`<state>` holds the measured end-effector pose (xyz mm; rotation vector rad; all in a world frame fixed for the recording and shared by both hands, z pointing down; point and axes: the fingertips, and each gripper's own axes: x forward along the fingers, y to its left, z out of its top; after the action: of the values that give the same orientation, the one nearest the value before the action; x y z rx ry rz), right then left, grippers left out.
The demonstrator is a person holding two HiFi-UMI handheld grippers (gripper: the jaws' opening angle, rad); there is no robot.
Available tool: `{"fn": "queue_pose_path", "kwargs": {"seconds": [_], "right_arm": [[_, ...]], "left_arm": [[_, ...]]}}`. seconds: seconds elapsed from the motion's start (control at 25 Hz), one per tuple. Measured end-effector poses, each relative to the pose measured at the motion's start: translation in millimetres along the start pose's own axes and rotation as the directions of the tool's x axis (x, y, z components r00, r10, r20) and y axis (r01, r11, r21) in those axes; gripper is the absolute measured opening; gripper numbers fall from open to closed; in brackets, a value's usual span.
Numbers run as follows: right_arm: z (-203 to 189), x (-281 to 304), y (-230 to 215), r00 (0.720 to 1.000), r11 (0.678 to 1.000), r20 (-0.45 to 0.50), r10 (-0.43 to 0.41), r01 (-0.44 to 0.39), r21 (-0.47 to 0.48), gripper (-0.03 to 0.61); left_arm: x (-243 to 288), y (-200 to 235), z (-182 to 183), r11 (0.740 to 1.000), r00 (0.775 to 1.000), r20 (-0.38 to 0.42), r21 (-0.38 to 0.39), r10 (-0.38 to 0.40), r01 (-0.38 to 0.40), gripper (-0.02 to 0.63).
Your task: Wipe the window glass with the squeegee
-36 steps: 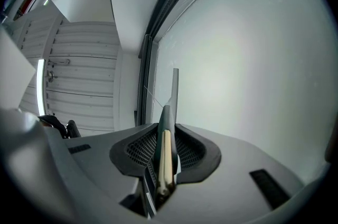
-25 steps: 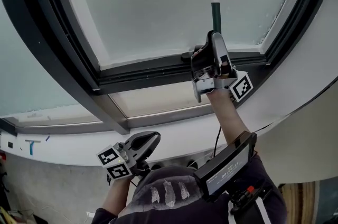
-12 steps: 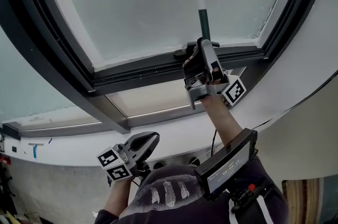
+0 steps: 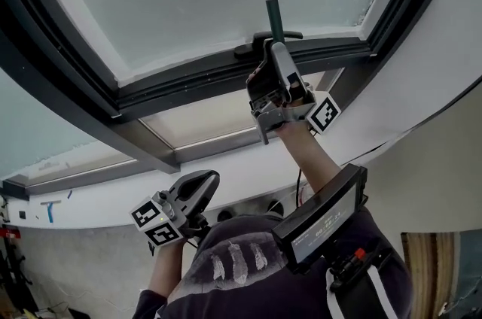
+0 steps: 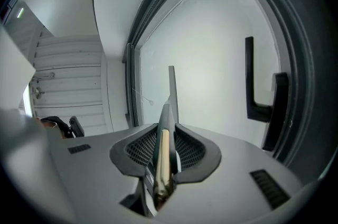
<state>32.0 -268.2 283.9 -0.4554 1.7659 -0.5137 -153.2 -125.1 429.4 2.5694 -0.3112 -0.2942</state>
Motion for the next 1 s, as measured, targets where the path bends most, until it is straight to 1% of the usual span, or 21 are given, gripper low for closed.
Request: {"fn": "queue_pose_path", "kwargs": {"seconds": [0.52, 0.64, 0.8, 0.88, 1.0], "right_arm": [[-8, -27, -8, 0.998, 0.997, 0.007, -0.065, 0.064, 0.041, 0.091], [-13, -34, -5, 0.997, 0.996, 0.005, -0.075, 0.075, 0.042, 0.091], [-37, -33, 16, 0.999, 0.998, -0.020, -0.042, 0.043, 0.035, 0.091], [-43, -34, 24, 0.999, 0.998, -0.027, -0.037, 0.038, 0.043, 0.091], [-40, -35, 32, 0.999, 0.998, -0.024, -0.035, 0.036, 0.050, 0.092]], "left_arm": [[8, -4, -9, 1.000, 1.000, -0.015, -0.011, -0.024, 0.024, 0.005], [4, -8, -11, 0.999, 0.999, -0.010, -0.008, -0.031, 0.031, 0.006], [-19, -17, -8, 0.998, 0.998, 0.037, 0.036, -0.055, 0.054, 0.005], [-24, -21, -7, 0.997, 0.997, 0.041, 0.046, -0.060, 0.058, 0.006], [-22, -25, 0, 0.996, 0.997, 0.039, 0.052, -0.069, 0.067, 0.005]]}}
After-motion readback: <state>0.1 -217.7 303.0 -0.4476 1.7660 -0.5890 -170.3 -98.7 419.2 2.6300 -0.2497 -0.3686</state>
